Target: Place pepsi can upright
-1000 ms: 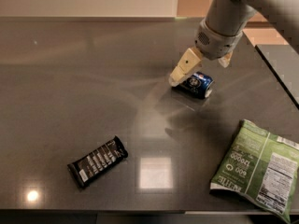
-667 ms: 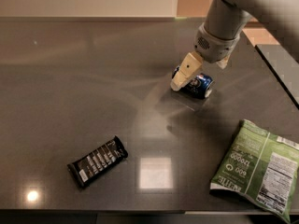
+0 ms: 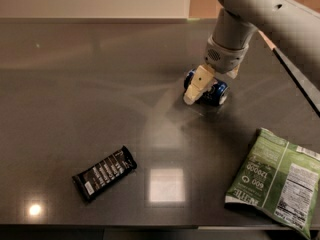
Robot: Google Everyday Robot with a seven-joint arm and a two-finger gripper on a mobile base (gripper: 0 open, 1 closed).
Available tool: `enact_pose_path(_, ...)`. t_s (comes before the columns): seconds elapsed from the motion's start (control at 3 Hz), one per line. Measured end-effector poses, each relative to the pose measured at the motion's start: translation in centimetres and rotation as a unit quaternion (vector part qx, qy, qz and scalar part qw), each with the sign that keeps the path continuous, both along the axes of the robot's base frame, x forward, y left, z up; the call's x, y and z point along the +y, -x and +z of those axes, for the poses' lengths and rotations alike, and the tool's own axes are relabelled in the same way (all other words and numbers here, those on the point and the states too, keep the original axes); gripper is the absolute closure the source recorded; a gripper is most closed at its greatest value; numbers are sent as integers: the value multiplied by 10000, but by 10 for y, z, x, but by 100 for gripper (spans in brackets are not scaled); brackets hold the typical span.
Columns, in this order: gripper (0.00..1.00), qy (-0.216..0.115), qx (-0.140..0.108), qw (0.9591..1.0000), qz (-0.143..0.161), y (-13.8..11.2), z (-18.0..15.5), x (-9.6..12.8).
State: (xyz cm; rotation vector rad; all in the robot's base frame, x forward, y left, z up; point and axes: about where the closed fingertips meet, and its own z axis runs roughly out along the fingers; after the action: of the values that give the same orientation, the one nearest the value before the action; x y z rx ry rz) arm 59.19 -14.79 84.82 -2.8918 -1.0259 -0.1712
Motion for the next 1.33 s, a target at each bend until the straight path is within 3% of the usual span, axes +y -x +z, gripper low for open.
enact_pose_path(0.33,0,58,60,9999,103,-4,-8,0)
enact_pose_path(1.33,65,219,144,9971,712,1,-9,10)
